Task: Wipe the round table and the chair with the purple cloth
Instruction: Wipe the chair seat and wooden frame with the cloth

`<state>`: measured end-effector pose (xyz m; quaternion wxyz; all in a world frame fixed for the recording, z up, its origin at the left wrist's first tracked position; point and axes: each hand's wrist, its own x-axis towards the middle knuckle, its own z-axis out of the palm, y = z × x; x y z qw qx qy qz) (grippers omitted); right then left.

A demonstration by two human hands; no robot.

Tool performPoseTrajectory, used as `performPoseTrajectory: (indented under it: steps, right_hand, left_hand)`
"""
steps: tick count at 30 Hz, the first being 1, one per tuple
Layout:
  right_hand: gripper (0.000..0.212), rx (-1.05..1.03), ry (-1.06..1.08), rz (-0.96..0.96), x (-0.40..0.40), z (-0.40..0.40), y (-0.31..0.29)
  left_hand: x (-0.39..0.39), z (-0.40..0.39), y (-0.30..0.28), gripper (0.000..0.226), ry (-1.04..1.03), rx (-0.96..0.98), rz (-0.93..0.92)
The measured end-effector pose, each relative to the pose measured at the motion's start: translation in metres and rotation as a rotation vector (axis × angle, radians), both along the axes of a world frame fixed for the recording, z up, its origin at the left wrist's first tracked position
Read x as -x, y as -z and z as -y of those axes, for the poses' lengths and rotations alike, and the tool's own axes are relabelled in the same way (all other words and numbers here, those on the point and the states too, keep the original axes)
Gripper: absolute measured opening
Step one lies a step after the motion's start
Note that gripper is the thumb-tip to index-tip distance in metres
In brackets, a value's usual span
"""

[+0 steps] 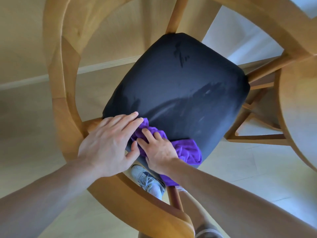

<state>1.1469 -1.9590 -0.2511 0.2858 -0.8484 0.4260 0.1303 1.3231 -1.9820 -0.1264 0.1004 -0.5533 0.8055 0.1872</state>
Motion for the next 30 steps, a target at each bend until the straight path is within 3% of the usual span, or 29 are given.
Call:
performPoseTrajectory:
  steps: [4, 7, 15, 18, 20, 25, 28, 30]
  right_hand:
    - [0.062, 0.101, -0.301, -0.049, 0.000, 0.020, 0.007]
    - [0.062, 0.154, -0.342, -0.124, 0.023, 0.042, 0.009]
    - [0.066, 0.149, 0.455, -0.319, 0.079, 0.095, 0.010]
    - [0.071, 0.103, 0.713, -0.336, 0.058, 0.093, 0.013]
    - [0.074, 0.080, 0.759, -0.338, 0.029, 0.088, 0.008]
    - [0.063, 0.045, 0.199, -0.222, -0.042, 0.029, -0.002]
    - [0.047, 0.030, -0.010, -0.181, -0.040, 0.015, -0.004]
    - [0.051, 0.090, -0.137, -0.206, -0.020, 0.026, -0.003]
  left_hand:
    - [-0.001, -0.001, 0.000, 0.063, -0.017, -0.022, -0.036]
    - [-0.001, -0.001, -0.001, 0.064, -0.031, -0.026, -0.057]
    - [0.000, -0.001, -0.003, 0.066, -0.042, -0.045, -0.055]
    - [0.000, 0.000, -0.002, 0.066, -0.038, -0.035, -0.059]
    - [0.000, 0.000, -0.003, 0.067, -0.035, -0.036, -0.065]
    - [0.001, 0.001, -0.003, 0.066, -0.041, -0.036, -0.063]
    - [0.000, 0.000, -0.002, 0.066, -0.031, -0.026, -0.081]
    - [-0.001, 0.000, -0.001, 0.066, -0.018, -0.023, -0.094]
